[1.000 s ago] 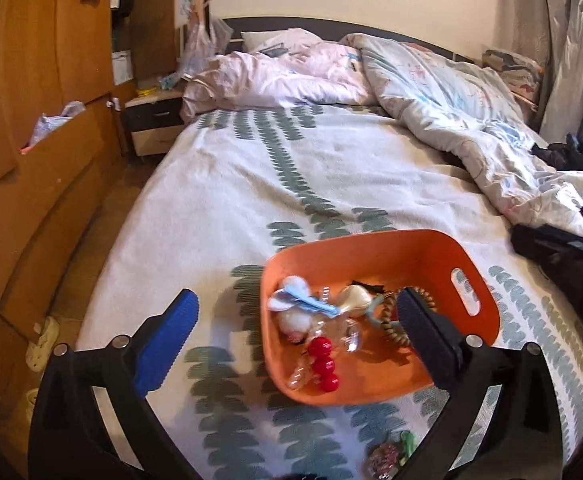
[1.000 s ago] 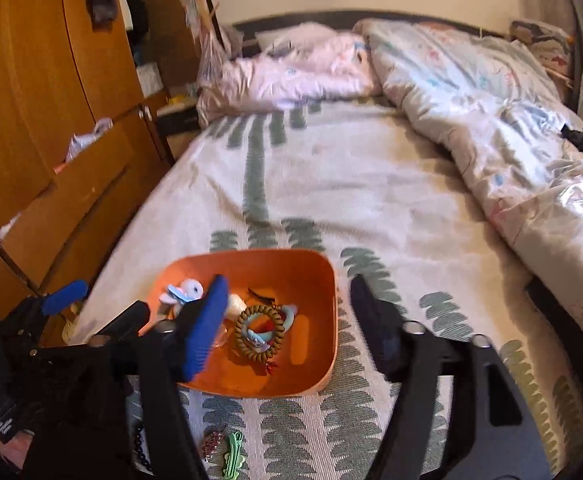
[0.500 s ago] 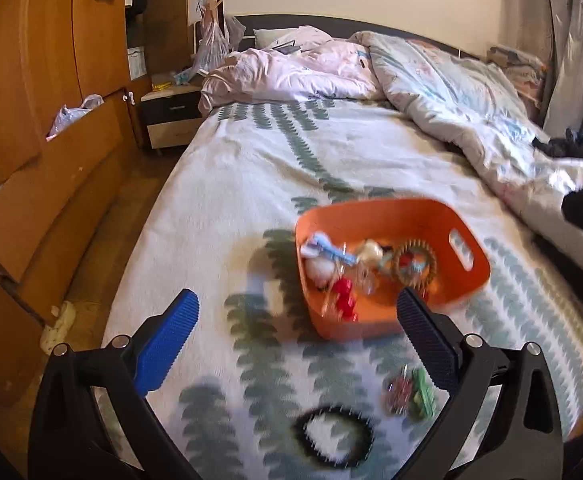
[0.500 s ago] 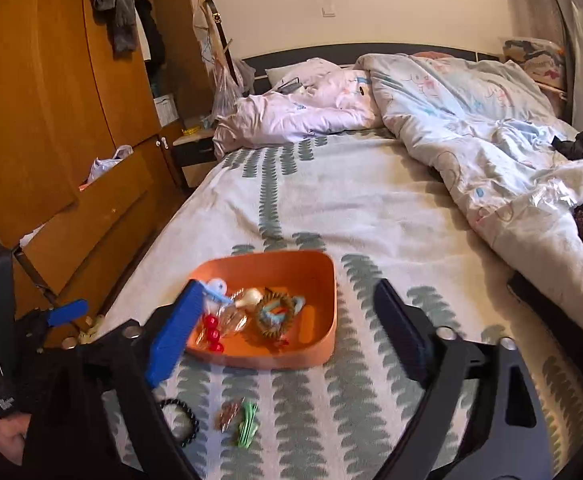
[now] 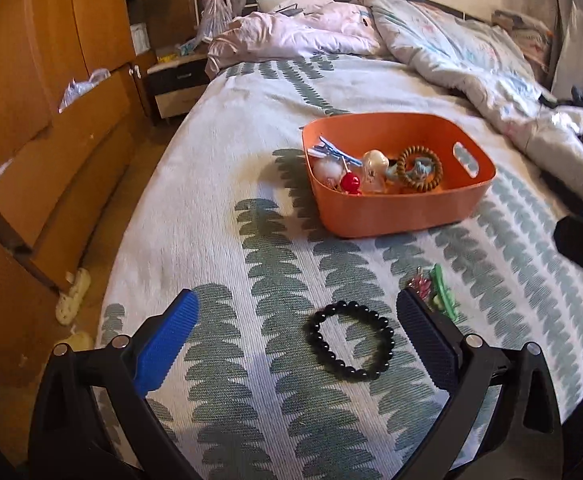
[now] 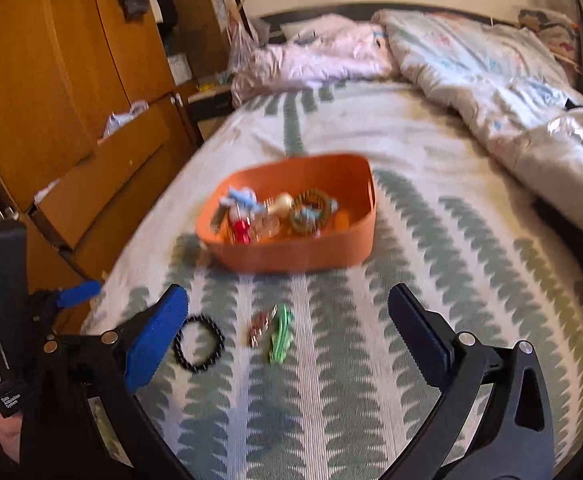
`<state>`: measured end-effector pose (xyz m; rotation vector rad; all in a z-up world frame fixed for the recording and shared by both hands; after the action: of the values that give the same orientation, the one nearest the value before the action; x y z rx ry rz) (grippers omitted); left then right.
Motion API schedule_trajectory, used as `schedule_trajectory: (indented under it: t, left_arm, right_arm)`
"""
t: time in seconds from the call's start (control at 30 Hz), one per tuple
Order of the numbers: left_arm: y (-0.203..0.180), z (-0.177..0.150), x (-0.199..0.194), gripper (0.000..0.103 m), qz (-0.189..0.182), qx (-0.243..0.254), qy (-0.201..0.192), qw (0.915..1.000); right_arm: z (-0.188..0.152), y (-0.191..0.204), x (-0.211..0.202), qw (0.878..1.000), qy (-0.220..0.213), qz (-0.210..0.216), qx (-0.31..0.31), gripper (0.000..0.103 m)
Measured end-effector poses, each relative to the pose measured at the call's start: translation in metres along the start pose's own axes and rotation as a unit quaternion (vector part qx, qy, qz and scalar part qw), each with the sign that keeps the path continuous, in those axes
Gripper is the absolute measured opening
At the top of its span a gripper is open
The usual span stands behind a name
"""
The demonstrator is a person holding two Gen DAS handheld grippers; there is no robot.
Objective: Organize jewelry
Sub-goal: 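Withdraw both open tools from the basket back toward the remaining jewelry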
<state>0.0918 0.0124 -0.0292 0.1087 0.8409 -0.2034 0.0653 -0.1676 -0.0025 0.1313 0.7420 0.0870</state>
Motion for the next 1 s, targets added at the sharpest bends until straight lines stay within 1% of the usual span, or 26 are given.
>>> schedule_trajectory:
  t: [0.03,0.1,0.17,0.23,0.3,0.4,0.47,0.53,0.63,0.73,0.8,0.83,0.9,1.0]
  left_arm:
    - [-0.001,-0.001,0.000,0.098,0.003,0.002,-0.001,1.0000]
    - [-0.001,-0.003,0.000,0.098,0.001,0.001,-0.004,1.0000]
    - [0.000,-0.004,0.002,0.098,-0.006,-0.005,-0.001,1.0000]
    - [0.002,-0.006,0.006,0.098,0.004,-0.007,0.006,0.9999]
    - [0.004,-0.008,0.009,0.098,-0.002,-0.015,0.014,0.9998]
    - [0.006,-0.013,0.013,0.098,0.002,-0.021,0.028,0.9994]
    - [0.004,-0.016,0.017,0.098,0.002,-0.019,0.036,0.9992]
    - [0.003,-0.019,0.020,0.098,0.010,-0.016,0.042,0.9989]
    - [0.000,-0.024,0.028,0.098,0.008,-0.011,0.057,0.9983]
    - [-0.001,-0.025,0.033,0.098,0.015,-0.005,0.064,0.9978]
    - [0.002,-0.026,0.036,0.098,0.027,-0.004,0.068,0.9973]
    - [0.003,-0.026,0.038,0.098,0.030,-0.004,0.069,0.9972]
    - [0.004,-0.026,0.040,0.098,0.023,-0.010,0.075,0.9969]
    - [0.005,-0.028,0.045,0.098,0.027,-0.010,0.082,0.9962]
  right_arm:
    - [-0.004,0.001,0.006,1.000,0.014,-0.003,-0.004,0.100]
    - [-0.009,0.002,0.014,0.999,0.029,-0.005,-0.013,0.100]
    - [-0.013,0.004,0.019,0.999,0.035,-0.010,-0.023,0.100]
    - [-0.016,0.006,0.022,0.999,0.039,-0.016,-0.034,0.100]
    - [-0.020,0.007,0.025,0.998,0.047,-0.022,-0.038,0.100]
    - [-0.022,0.003,0.031,0.998,0.062,-0.014,-0.026,0.100]
    - [-0.024,-0.003,0.038,0.997,0.077,-0.019,-0.013,0.100]
    - [-0.026,-0.009,0.045,0.995,0.095,-0.015,-0.004,0.100]
    - [-0.028,-0.011,0.049,0.995,0.102,-0.018,-0.002,0.100]
    - [-0.031,-0.007,0.053,0.994,0.106,-0.020,-0.010,0.100]
    - [-0.034,-0.004,0.056,0.993,0.111,-0.021,-0.019,0.100]
    - [-0.035,-0.004,0.058,0.993,0.112,-0.028,-0.023,0.100]
    - [-0.037,-0.003,0.062,0.992,0.118,-0.033,-0.027,0.099]
    - [-0.038,-0.004,0.068,0.991,0.126,-0.041,-0.027,0.099]
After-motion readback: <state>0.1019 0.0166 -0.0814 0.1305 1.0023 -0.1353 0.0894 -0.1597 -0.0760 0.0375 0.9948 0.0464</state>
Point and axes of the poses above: each gripper's, at about its wrist camera, not at the fingertips, and x roughly the way its jaws point, y to its left, z to its top, the point moved 4 cm from there along x, roughly the way its jaws point, and after that the axes turned 4 degrees about -z, right-handed, at the moved point
